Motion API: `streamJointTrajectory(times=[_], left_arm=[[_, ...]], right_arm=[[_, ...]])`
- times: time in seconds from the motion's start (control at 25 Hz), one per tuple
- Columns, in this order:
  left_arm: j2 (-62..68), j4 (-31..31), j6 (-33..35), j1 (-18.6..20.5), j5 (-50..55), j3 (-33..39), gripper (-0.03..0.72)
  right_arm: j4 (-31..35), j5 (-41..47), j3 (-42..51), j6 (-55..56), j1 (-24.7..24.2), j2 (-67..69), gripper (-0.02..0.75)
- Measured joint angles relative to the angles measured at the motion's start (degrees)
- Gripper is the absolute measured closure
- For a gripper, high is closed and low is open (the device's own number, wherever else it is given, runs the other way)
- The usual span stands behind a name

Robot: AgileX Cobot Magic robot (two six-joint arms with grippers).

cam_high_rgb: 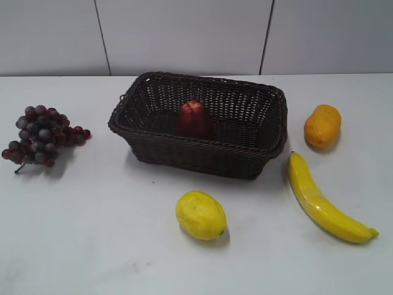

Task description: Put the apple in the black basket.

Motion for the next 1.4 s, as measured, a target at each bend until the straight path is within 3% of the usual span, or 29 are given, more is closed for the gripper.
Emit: streamJointTrajectory(times=[0.56,1.2,1.4], left_arm=[[-3.97,0.68,0.00,0.00,-6.30,4.64,0.165],[-6.73,0.65,0.00,0.05,-7.02,4.74,0.167],[-6.89,0.50,0.00,1.77,-7.02,4.74,0.185]], right_arm=[[0.00,0.00,0.00,0.00,0.00,0.00,0.150],[0.00,0.00,0.00,0.00,0.00,0.00,0.150],[0.00,-0.07,0.00,0.00,0.00,0.00,0.150]])
